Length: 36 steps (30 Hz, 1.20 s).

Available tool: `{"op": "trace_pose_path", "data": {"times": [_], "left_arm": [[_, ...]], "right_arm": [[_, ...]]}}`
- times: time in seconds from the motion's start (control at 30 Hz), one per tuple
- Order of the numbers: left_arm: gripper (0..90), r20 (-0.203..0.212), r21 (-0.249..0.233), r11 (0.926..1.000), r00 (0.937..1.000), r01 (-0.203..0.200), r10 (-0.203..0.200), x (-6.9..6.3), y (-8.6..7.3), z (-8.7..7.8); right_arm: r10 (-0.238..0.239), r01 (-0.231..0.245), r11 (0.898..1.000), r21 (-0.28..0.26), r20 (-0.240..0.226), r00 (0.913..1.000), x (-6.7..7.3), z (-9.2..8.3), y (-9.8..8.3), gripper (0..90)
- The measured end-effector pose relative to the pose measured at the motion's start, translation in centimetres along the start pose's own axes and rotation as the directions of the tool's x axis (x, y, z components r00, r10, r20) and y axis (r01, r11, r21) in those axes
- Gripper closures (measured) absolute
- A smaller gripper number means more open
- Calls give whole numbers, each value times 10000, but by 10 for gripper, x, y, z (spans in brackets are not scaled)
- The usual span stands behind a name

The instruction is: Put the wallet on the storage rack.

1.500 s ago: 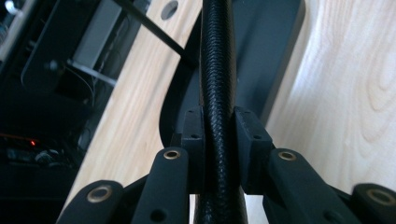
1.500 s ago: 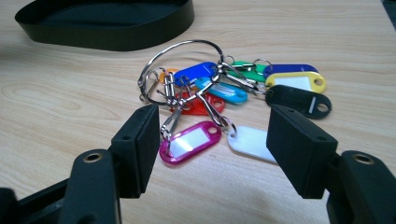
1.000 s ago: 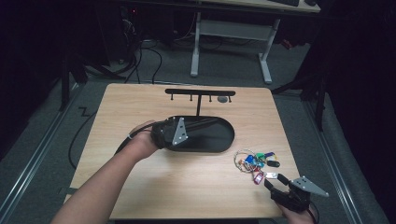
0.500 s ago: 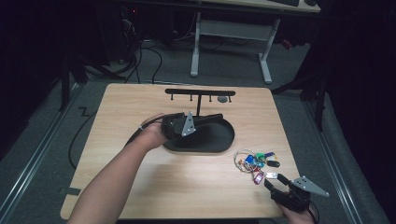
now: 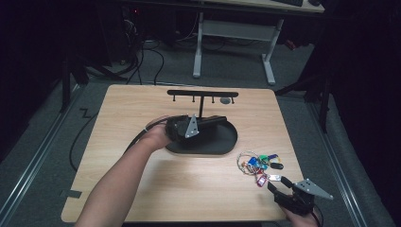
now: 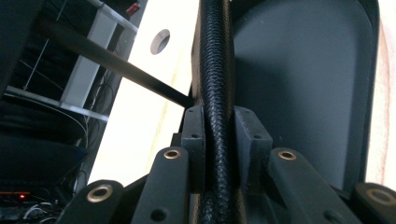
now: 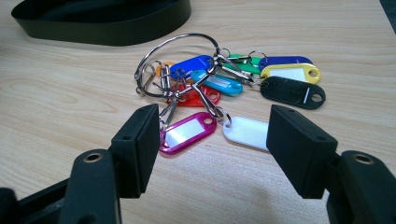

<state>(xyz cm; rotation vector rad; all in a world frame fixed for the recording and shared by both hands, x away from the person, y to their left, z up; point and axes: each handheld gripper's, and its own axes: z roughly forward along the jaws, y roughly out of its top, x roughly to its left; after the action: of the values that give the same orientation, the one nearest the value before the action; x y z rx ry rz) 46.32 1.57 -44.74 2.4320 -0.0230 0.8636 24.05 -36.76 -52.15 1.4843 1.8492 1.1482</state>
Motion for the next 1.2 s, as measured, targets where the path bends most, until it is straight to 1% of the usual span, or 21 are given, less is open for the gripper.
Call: {"op": "trace_pose_path", "data": {"times": [0.07, 0.1, 0.17, 0.23, 0.3, 0.33, 0.37, 0.43, 0.47, 0.53, 0.63, 0.67, 0.73, 0.77, 0.8, 0.87, 0.93, 1.0, 1.1, 1.13, 1.2], "left_arm": [[761, 4, 162, 9997, 9998, -202, 202, -2, 0, 0], [761, 32, 173, 9997, 9999, -156, 155, -2, -1, 1], [759, 51, 245, 9995, 9998, -201, 200, -4, -3, 2], [758, 124, 394, 9989, 9996, -266, 261, -6, -6, 3], [755, 204, 653, 9973, 9993, -336, 323, -9, -10, 6], [754, 288, 753, 9968, 9993, -257, 236, -10, -12, 7], [753, 278, 753, 9968, 9993, -260, 240, -11, -14, 7], [750, 275, 744, 9971, 9996, -132, 112, -10, -17, 7], [748, 338, 798, 9968, 9994, -105, 78, -11, -17, 7], [744, 439, 876, 9960, 9990, -159, 120, -12, -18, 7], [733, 581, 947, 9954, 9983, -126, 71, -14, -18, 7], [728, 674, 988, 9951, 9977, -56, -11, -14, -18, 8], [714, 684, 1060, 9943, 9976, 74, -147, -15, -18, 9], [704, 725, 1123, 9934, 9969, 221, -304, -15, -18, 9], [689, 784, 1115, 9927, 9954, 452, -542, -15, -18, 10], [661, 840, 1218, 9906, 9938, 629, -734, -16, -20, 10], [630, 963, 1379, 9858, 9893, 954, -1093, -16, -21, 11], [610, 976, 1448, 9827, 9866, 1155, -1304, -15, -22, 10], [580, 1049, 1336, 9799, 9811, 1481, -1626, -14, -24, 6], [575, 1101, 1373, 9787, 9796, 1525, -1681, -13, -23, 4], [558, 1089, 1175, 9793, 9780, 1651, -1779, -14, -24, 0]], "right_arm": [[-2, 2, 10000, 3, -5, 10000, 0, 0, 0, 354], [23, -23, 10000, 22, -8, 10000, 0, 0, 0, 354], [-27, 27, 10000, 32, -19, 10000, 1, 0, 0, 355], [-20, 20, 10000, 57, -30, 10000, 1, 1, 0, 354], [-23, 23, 10000, 63, -37, 10000, 1, 1, 0, 355], [-25, 25, 10000, 67, -40, 10000, 1, 1, 0, 355], [2, -2, 10000, 70, -45, 10000, 1, 1, 0, 355], [-13, 13, 10000, 83, -48, 10000, 1, 2, 0, 355], [-16, 17, 10000, 90, -56, 10000, 1, 2, 0, 355], [-27, 28, 9999, 118, -70, 10000, 2, 3, 0, 355], [-49, 50, 9999, 131, -96, 9999, 3, 4, 0, 355], [-83, 85, 9999, 140, -104, 9999, 3, 5, 0, 355], [-104, 105, 9998, 145, -109, 9999, 3, 5, 0, 355], [-69, 71, 9999, 153, -131, 9999, 3, 5, 0, 355], [-75, 77, 9999, 152, -139, 9999, 4, 5, 0, 355], [-91, 93, 9998, 157, -149, 9998, 4, 5, 0, 355], [-64, 66, 9999, 152, -157, 9999, 4, 5, 1, 355], [-77, 80, 9998, 158, -155, 9998, 4, 5, 1, 355], [-66, 69, 9999, 146, -158, 9999, 3, 6, 1, 355], [-57, 59, 9999, 148, -153, 9999, 4, 6, 1, 355], [-55, 57, 9999, 134, -151, 9999, 4, 6, 1, 355]]}}
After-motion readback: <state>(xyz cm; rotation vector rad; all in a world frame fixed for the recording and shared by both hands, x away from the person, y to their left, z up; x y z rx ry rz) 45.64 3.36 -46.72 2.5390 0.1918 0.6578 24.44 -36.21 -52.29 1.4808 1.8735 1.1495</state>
